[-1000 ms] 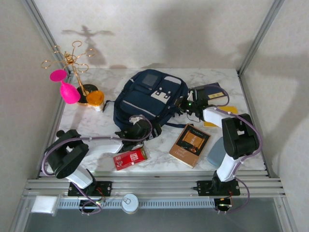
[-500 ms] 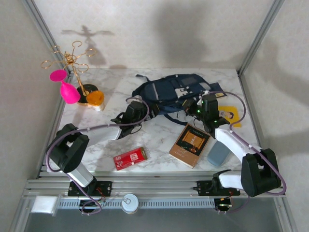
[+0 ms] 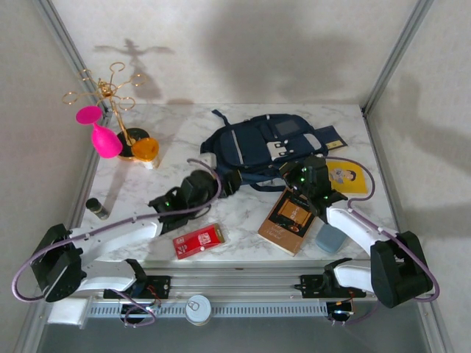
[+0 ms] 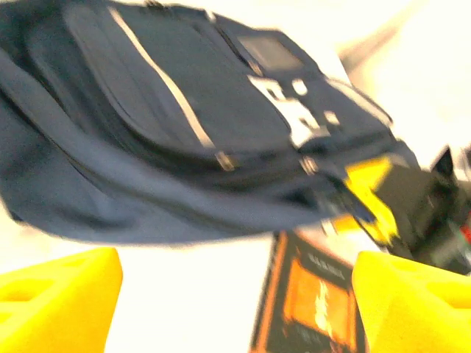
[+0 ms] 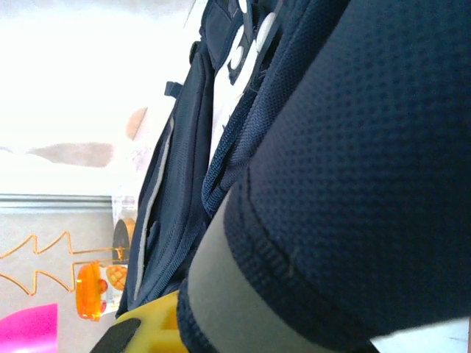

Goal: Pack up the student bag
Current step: Unzip the student bag at the center of the table.

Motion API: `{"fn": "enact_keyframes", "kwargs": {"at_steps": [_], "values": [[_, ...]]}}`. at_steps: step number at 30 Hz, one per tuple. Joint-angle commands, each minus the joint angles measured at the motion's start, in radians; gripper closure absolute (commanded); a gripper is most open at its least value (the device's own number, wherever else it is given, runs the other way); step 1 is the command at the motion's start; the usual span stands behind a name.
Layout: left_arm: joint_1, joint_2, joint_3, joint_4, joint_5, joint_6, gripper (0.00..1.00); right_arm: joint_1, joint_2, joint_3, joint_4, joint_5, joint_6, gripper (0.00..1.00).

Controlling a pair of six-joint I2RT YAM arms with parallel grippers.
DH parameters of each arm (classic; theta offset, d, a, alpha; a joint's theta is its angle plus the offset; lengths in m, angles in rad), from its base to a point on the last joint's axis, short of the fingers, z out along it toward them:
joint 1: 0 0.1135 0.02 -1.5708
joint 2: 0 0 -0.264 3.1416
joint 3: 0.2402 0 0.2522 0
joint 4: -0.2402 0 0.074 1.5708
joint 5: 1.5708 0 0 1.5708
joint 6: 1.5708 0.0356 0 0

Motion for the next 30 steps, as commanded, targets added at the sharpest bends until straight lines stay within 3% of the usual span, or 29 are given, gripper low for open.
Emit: {"fn": "enact_keyframes", "kwargs": {"at_steps": [1, 4, 9, 14, 24, 30], "values": [[-0.118, 0.047, -0.07, 0.097, -0.103, 0.054, 0.23, 0.022, -0.052, 0.003, 0.105, 0.013, 0.055, 1.0], [-0.199, 0.144, -0.048, 0.192, -0.116, 0.136, 0.23, 0.028, -0.057, 0.001, 0.106, 0.007, 0.061, 1.0], [-0.228, 0.361, 0.071, 0.272, -0.182, 0.199, 0.29, 0.035, -0.059, 0.015, 0.1, 0.017, 0.056, 1.0], [-0.219, 0.474, 0.132, 0.361, -0.284, 0.217, 0.28, 0.034, -0.037, 0.019, 0.105, 0.011, 0.053, 1.0], [-0.163, 0.662, 0.258, 0.396, -0.243, 0.245, 0.33, 0.035, -0.046, 0.015, 0.111, 0.02, 0.035, 1.0], [-0.123, 0.707, 0.301, 0.411, -0.215, 0.243, 0.43, 0.038, -0.038, 0.012, 0.125, 0.01, 0.039, 1.0]]}}
